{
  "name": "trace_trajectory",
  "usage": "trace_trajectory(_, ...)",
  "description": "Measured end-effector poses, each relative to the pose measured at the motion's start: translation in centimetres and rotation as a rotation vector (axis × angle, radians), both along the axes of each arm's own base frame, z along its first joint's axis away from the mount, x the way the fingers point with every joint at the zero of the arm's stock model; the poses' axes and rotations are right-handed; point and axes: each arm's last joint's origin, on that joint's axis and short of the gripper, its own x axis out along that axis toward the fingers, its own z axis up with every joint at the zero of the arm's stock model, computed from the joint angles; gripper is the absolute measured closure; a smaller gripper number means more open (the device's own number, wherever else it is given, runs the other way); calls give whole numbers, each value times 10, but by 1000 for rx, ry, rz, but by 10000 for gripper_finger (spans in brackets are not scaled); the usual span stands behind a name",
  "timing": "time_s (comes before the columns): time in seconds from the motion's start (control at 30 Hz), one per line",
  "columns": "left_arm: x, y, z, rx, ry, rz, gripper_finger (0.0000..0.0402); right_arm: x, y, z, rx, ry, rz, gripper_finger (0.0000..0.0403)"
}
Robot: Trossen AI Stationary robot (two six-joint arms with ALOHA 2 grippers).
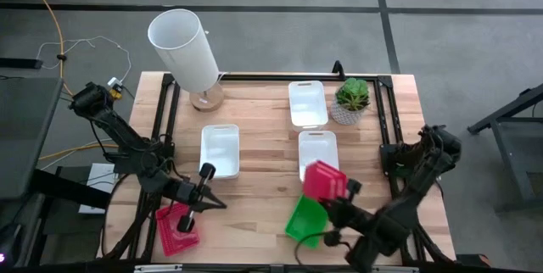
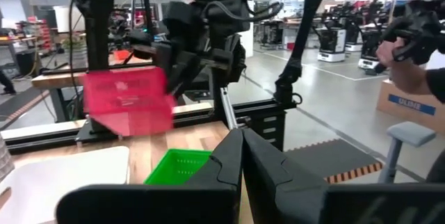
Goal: Stack baskets by color
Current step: Stack the right red bin on the left red bin
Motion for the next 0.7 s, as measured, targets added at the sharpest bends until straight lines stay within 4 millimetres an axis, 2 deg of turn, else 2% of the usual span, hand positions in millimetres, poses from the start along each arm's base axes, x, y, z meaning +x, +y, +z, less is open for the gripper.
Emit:
trace_trajectory(0.13, -1, -1, 0, -4, 1, -6, 402, 23, -18, -6, -122, -7, 18, 402)
trace_trajectory(0.23, -1, -1, 0, -2, 0, 0, 401, 36, -36, -12, -131, -10, 17, 402)
trace_trajectory(0.33, 1, 1, 0, -2, 1, 38, 401, 47, -53, -22, -79, -12, 90, 402)
trace_trajectory(0.53, 9, 14, 0, 12, -1, 88, 401, 59, -84, -30, 30, -297, 460, 402)
trace_trajectory(0.7, 20, 32, 0, 12, 2, 118, 402, 62, -112, -34, -26, -500, 520, 403)
